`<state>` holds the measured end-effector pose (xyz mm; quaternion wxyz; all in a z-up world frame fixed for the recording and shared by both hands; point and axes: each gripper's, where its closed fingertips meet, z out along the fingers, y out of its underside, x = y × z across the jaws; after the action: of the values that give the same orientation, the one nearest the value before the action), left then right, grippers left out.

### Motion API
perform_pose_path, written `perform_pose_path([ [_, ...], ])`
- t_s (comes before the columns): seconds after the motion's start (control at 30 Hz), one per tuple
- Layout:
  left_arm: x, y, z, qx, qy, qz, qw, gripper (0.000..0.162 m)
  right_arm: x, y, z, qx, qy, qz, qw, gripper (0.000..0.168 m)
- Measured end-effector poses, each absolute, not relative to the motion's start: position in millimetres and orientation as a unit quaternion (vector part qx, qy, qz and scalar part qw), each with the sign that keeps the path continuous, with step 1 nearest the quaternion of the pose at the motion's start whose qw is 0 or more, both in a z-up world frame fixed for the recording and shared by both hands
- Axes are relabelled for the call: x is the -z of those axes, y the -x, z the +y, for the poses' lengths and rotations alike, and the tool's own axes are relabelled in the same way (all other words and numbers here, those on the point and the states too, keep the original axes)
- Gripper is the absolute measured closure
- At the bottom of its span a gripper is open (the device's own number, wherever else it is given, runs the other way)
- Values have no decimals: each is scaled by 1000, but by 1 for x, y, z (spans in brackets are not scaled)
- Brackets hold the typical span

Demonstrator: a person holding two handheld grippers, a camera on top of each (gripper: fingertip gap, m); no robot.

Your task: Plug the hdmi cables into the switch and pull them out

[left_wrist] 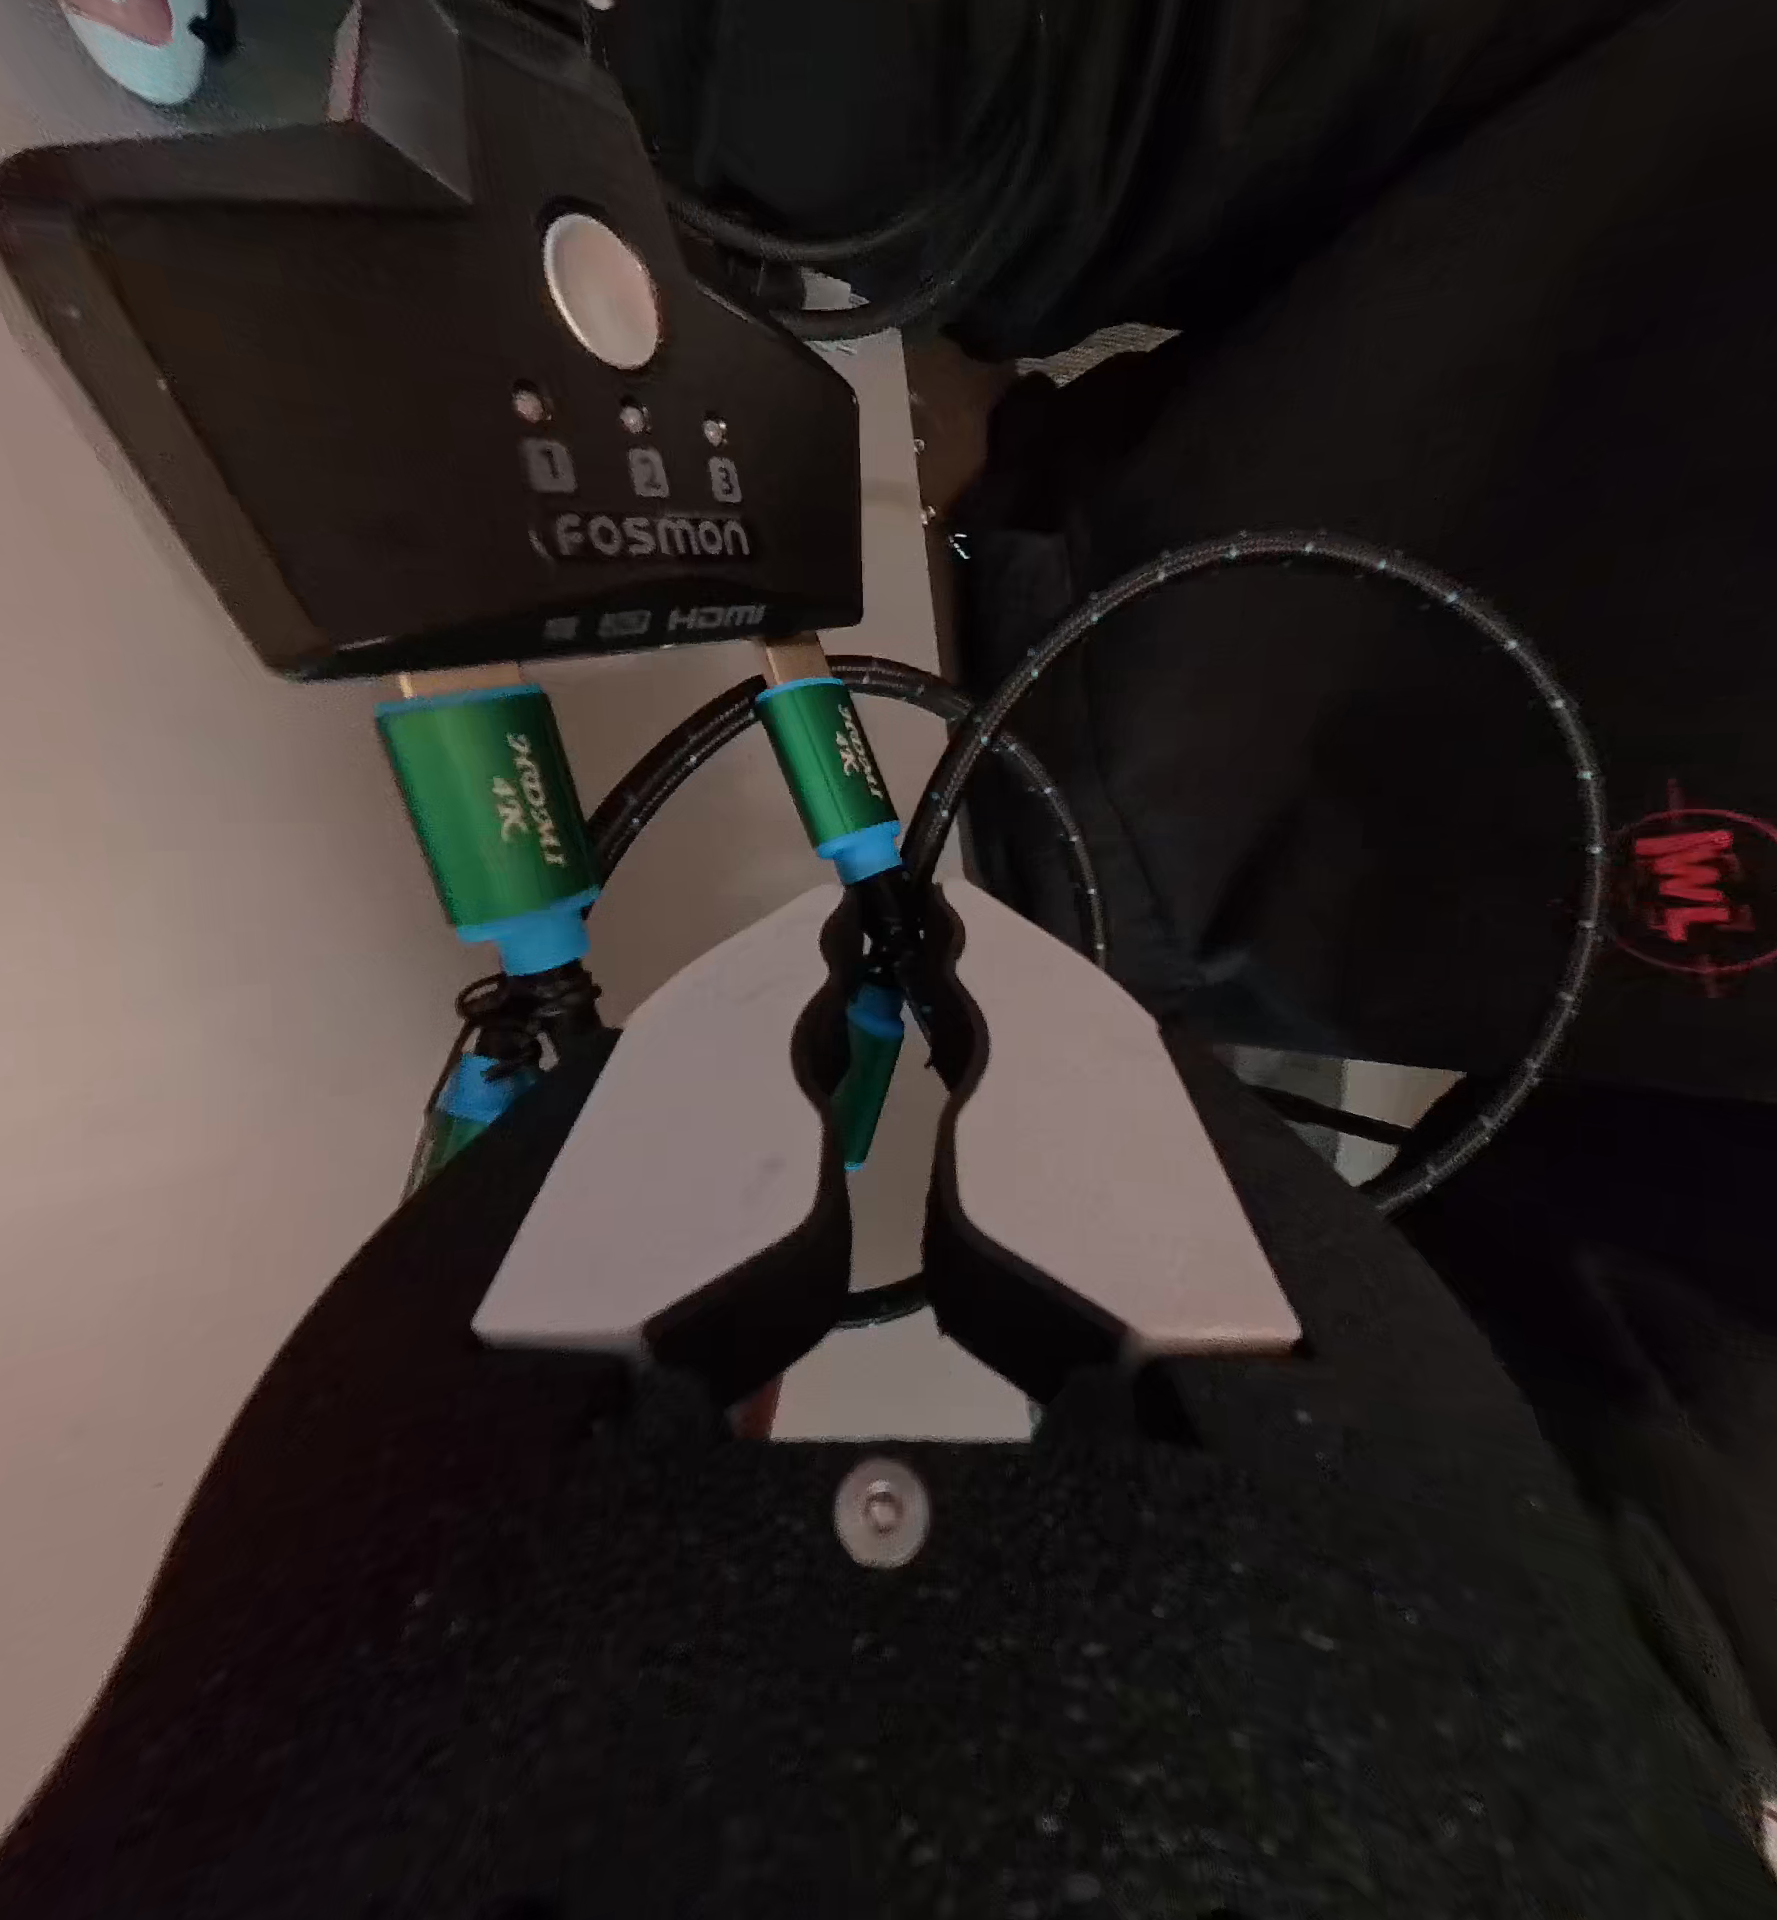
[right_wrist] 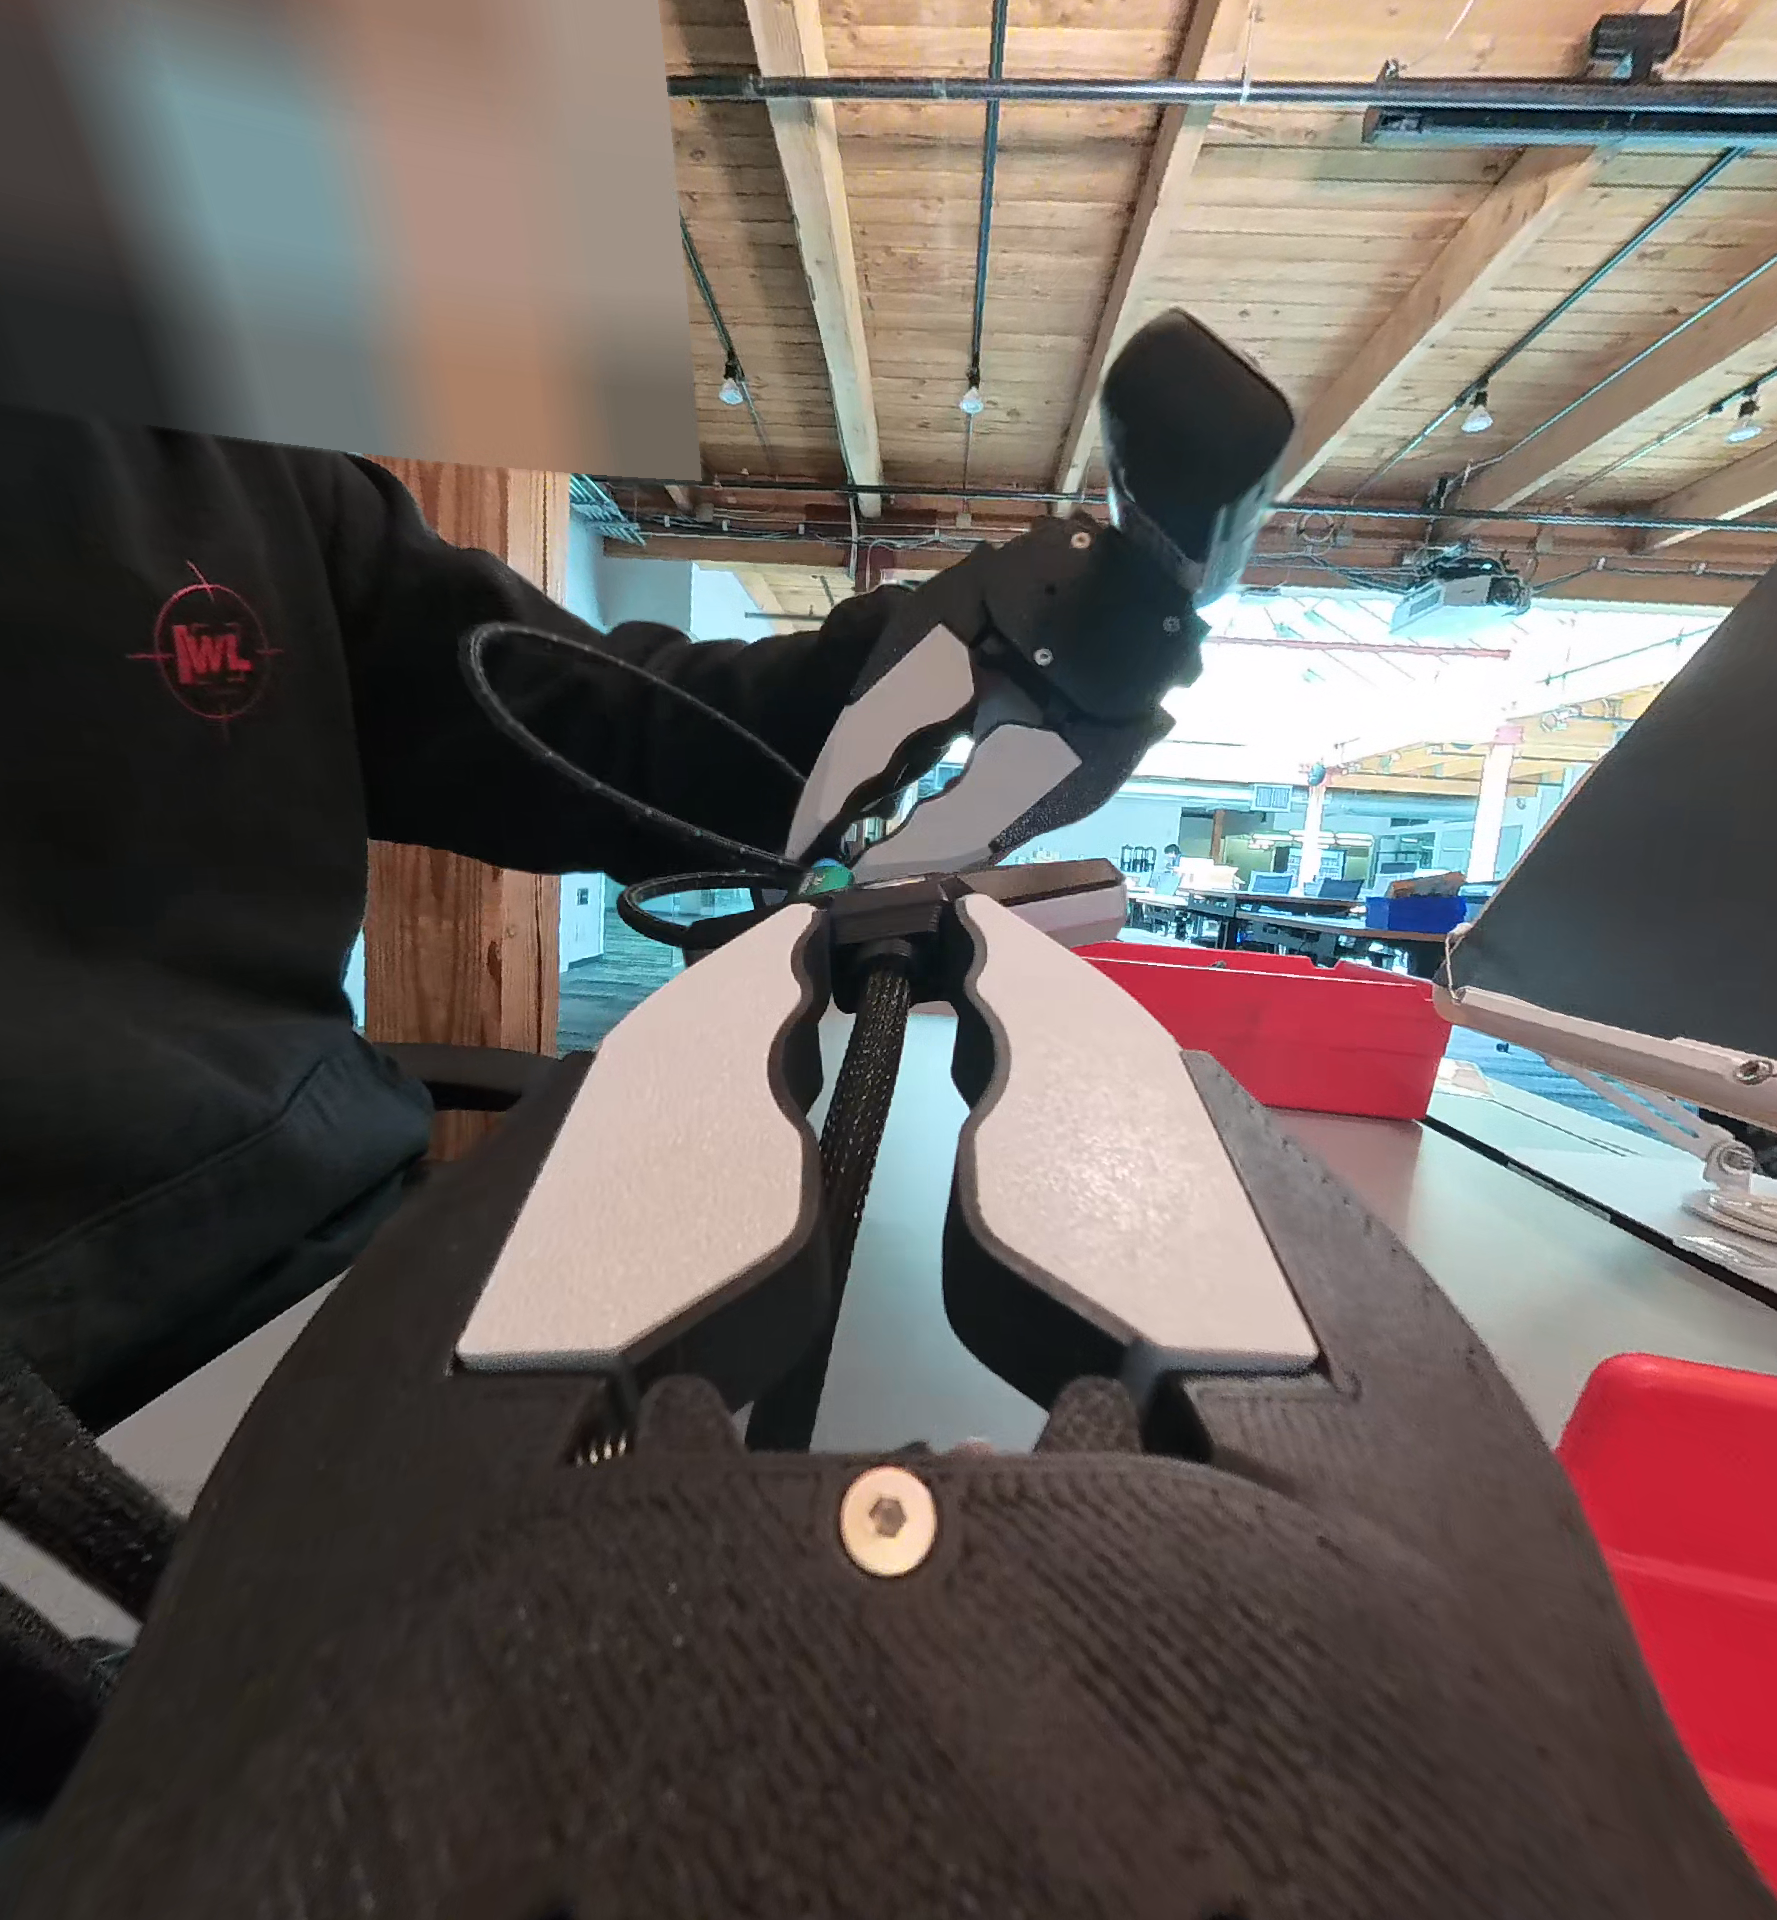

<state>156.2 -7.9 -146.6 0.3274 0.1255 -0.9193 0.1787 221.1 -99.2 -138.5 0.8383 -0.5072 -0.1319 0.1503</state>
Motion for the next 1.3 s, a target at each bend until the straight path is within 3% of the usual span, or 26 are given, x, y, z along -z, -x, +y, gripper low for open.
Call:
perform_pose_path([
  [0.47, 147, -152, -16, -179, -142, -935, 271, 152, 128, -223, -110, -152, 467, -127, 862, 147],
  [0.67, 142, -157, -22, -261, -147, -914, 274, 152, 127, -228, -113, -149, 463, -113, 866, 147],
  [0.87, 152, -160, -19, -303, -135, -919, 212, 152, 129, -231, -108, -147, 469, -102, 865, 147],
  [1.1, 143, -165, -24, -398, -227, -851, 255, 152, 127, -236, -111, -126, 465, -89, 872, 147],
  [1.3, 164, -137, -18, -294, -196, -877, 326, 152, 133, -220, -100, -149, 485, -126, 853, 147],
])
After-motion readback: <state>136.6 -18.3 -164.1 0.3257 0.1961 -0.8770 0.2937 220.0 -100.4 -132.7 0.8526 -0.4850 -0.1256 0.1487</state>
